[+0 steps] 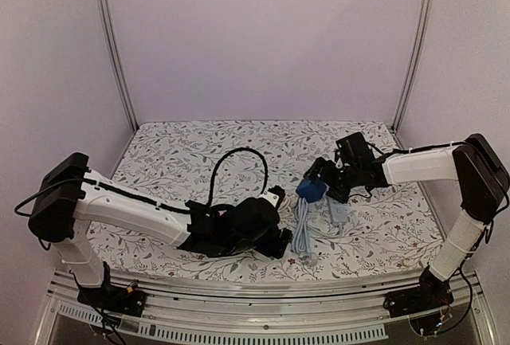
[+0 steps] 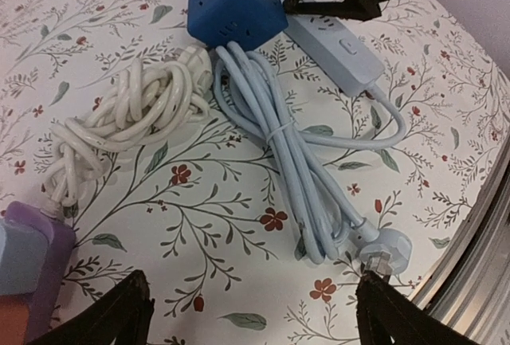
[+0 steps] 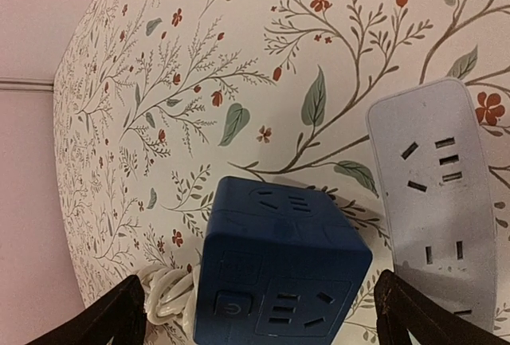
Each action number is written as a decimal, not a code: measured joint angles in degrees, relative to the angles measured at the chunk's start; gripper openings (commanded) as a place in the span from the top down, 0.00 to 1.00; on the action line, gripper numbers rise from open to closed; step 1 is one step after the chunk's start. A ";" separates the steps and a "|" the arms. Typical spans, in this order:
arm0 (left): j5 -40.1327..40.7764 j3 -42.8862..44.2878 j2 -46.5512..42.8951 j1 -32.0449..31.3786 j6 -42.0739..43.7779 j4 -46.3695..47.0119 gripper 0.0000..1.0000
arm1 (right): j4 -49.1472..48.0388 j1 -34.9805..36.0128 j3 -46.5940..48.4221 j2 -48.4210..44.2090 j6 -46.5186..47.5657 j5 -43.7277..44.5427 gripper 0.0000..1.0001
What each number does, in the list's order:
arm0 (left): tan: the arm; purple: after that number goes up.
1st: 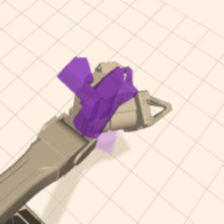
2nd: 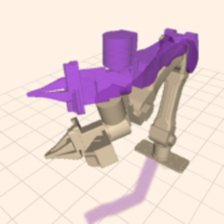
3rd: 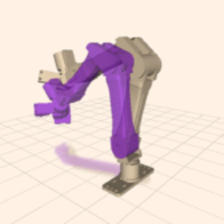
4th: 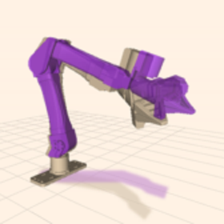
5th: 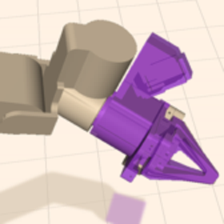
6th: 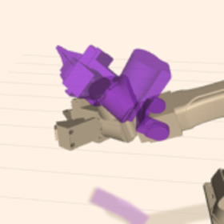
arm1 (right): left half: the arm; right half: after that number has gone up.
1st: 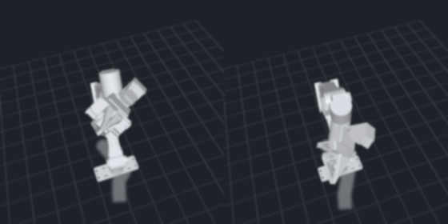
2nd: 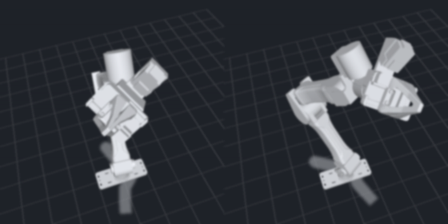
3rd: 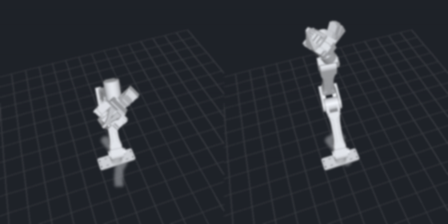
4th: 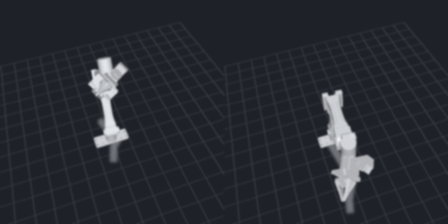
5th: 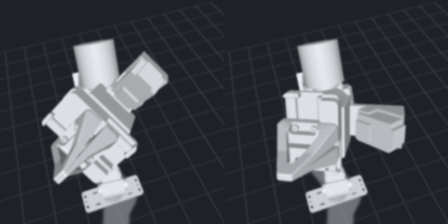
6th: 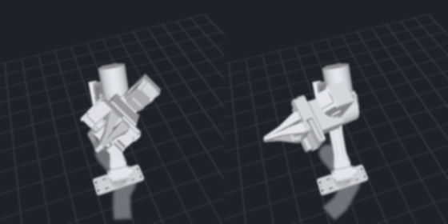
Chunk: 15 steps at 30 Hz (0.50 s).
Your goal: Insert the plug
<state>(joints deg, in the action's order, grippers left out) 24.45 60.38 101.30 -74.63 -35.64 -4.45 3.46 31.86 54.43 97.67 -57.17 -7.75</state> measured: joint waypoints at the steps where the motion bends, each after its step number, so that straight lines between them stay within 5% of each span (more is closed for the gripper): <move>1: -0.04 0.00 0.31 -0.09 -0.02 0.26 0.12 | -0.17 0.00 0.00 0.00 0.00 -0.15 0.01; 12: 0.00 0.39 3.39 -0.94 -0.59 2.40 0.18 | -3.56 0.00 0.07 3.89 0.57 -2.49 0.13; 15: 0.00 1.38 5.33 -1.07 -0.81 2.49 0.18 | -3.69 0.00 0.07 4.04 0.72 -2.51 0.25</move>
<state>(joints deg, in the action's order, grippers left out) 24.45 61.76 106.63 -75.70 -36.45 -1.96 -0.23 31.86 54.50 101.71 -56.45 -10.26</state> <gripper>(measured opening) 0.824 0.852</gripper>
